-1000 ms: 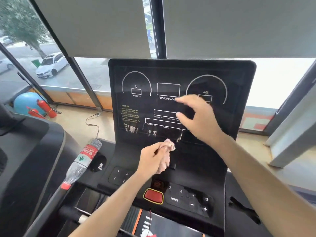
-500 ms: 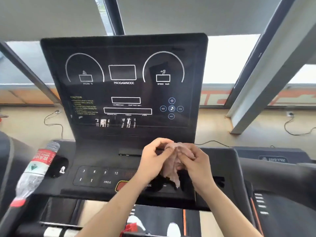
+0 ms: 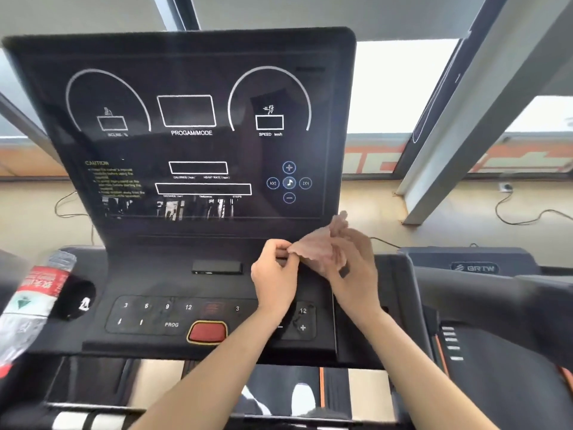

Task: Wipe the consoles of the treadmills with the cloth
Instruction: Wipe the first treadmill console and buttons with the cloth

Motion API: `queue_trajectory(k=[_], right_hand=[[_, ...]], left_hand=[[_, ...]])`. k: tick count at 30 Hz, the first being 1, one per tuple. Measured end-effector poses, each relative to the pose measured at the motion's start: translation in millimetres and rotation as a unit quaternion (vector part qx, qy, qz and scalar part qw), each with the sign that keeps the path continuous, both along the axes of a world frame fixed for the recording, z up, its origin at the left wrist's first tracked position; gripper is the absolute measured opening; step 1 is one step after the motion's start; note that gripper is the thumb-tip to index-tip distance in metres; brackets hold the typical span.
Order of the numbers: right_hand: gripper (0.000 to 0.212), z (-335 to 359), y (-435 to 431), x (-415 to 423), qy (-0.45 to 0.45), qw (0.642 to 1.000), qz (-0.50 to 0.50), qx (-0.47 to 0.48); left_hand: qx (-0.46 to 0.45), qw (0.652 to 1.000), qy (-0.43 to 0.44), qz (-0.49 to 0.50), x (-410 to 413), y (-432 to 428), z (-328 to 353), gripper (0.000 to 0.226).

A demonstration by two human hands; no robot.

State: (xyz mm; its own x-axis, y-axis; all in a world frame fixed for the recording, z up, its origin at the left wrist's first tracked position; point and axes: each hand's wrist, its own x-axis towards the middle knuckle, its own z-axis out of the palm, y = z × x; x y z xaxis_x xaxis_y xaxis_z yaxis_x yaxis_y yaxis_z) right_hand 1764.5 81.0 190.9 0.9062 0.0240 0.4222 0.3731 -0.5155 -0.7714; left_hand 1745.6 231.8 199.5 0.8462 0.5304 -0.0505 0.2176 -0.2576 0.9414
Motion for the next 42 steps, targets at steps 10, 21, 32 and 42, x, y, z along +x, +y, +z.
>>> queue_trajectory(k=[10,21,32,42], right_hand=[[0.038,-24,28,16,-0.141,0.974,0.016,-0.176],[0.046,-11,85,4,-0.073,0.981,0.083,-0.159],[0.064,-7,139,-22,-0.050,0.973,0.113,-0.197],[0.072,13,250,-32,-0.032,0.919,0.044,-0.390]], left_hand=[[-0.162,0.977,0.036,0.136,2,35,8,0.005],[-0.408,0.898,-0.036,0.164,-11,94,27,0.014],[-0.440,0.872,-0.042,0.210,-13,163,32,0.008],[-0.184,0.964,-0.016,0.190,-31,272,20,0.010]])
